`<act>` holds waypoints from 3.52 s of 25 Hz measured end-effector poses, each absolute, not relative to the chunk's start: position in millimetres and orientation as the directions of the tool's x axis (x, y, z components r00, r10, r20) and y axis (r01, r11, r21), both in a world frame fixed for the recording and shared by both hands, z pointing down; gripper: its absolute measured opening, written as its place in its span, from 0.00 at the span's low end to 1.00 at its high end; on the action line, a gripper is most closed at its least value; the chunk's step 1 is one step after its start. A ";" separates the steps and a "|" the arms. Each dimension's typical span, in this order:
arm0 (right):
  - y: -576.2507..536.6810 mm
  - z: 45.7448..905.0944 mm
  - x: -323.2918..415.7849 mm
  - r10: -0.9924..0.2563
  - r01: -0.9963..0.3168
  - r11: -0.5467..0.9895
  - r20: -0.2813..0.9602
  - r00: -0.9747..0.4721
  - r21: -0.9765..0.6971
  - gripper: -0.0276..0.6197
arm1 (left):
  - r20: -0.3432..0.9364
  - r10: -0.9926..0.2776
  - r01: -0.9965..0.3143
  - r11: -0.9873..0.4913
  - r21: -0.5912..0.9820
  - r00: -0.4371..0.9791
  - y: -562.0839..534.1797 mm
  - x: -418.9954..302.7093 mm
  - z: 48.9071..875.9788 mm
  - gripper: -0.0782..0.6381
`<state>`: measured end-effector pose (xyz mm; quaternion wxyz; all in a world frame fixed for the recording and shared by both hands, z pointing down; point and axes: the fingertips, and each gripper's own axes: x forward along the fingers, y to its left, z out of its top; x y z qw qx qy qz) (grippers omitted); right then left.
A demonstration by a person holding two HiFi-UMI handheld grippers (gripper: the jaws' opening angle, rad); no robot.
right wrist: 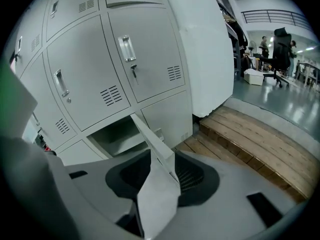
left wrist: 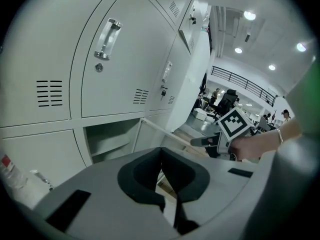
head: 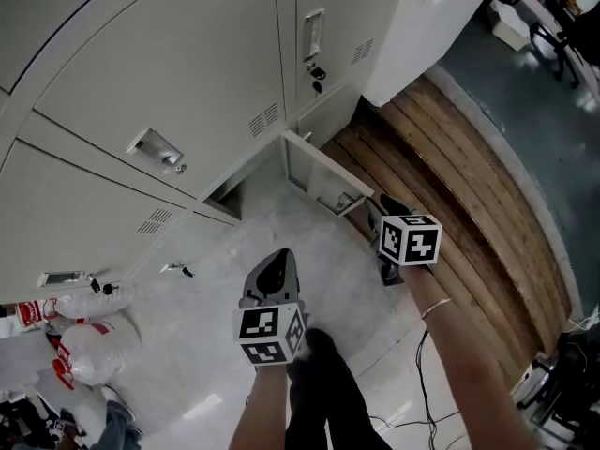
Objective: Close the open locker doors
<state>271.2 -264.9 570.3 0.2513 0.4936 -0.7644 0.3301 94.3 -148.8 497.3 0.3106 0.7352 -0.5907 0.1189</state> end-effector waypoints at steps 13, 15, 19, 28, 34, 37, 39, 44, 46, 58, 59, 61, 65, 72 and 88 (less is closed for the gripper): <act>-294.9 594.4 267.6 -0.544 -0.923 0.304 0.752 -0.372 -0.236 0.26 | 0.561 -0.781 -0.941 -0.100 0.322 0.275 -160.5 85.7 511.2 0.14; -292.2 596.2 267.3 -0.531 -0.923 0.299 0.761 -0.373 -0.244 0.26 | 0.562 -0.781 -0.941 -0.097 0.323 0.273 -159.0 82.9 511.2 0.14; -278.8 595.4 260.4 -0.509 -0.911 0.317 0.764 -0.397 -0.262 0.23 | 0.562 -0.786 -0.944 -0.081 0.321 0.258 -153.8 73.1 509.0 0.14; -231.4 591.3 215.8 -0.454 -0.874 0.364 0.759 -0.467 -0.321 0.21 | 0.562 -0.800 -0.948 -0.028 0.318 0.212 -132.0 42.2 499.5 0.14; -204.2 590.3 173.0 -0.410 -0.841 0.411 0.753 -0.515 -0.352 0.20 | 0.557 -0.813 -0.949 0.017 0.314 0.170 -111.6 14.7 493.4 0.14; -196.2 590.1 150.7 -0.386 -0.822 0.435 0.750 -0.538 -0.366 0.20 | 0.558 -0.817 -0.949 0.049 0.312 0.142 -100.9 -0.8 492.8 0.14; -191.8 590.3 137.0 -0.373 -0.812 0.443 0.745 -0.552 -0.380 0.20 | 0.562 -0.818 -0.947 0.069 0.312 0.125 -93.9 -10.9 493.0 0.14; -184.0 590.1 107.6 -0.354 -0.789 0.462 0.732 -0.582 -0.404 0.21 | 0.570 -0.818 -0.943 0.124 0.308 0.078 -79.0 -34.6 493.6 0.14; -181.0 589.9 98.1 -0.348 -0.782 0.473 0.729 -0.589 -0.407 0.21 | 0.572 -0.818 -0.941 0.144 0.307 0.062 -74.5 -42.7 493.1 0.14; -172.5 587.6 46.4 -0.316 -0.747 0.532 0.725 -0.612 -0.399 0.22 | 0.565 -0.825 -0.924 0.228 0.308 -0.015 -61.7 -86.4 488.8 0.14; -172.1 587.5 41.1 -0.314 -0.742 0.539 0.723 -0.615 -0.398 0.22 | 0.566 -0.824 -0.922 0.234 0.308 -0.020 -60.6 -89.4 489.8 0.14; -171.6 587.9 30.8 -0.312 -0.733 0.555 0.720 -0.620 -0.392 0.23 | 0.570 -0.821 -0.920 0.245 0.308 -0.028 -58.5 -95.3 492.1 0.14; -171.7 589.0 8.2 -0.287 -0.697 0.613 0.716 -0.636 -0.373 0.25 | 0.574 -0.818 -0.914 0.261 0.309 -0.040 -55.8 -105.7 496.4 0.14; -178.8 590.1 -37.4 -0.272 -0.649 0.684 0.709 -0.651 -0.334 0.25 | 0.576 -0.815 -0.906 0.289 0.310 -0.063 -52.0 -127.1 501.4 0.14; -210.6 602.4 -122.6 -0.266 -0.585 0.774 0.713 -0.649 -0.243 0.21 | 0.588 -0.801 -0.886 0.349 0.306 -0.113 -43.9 -168.1 514.1 0.14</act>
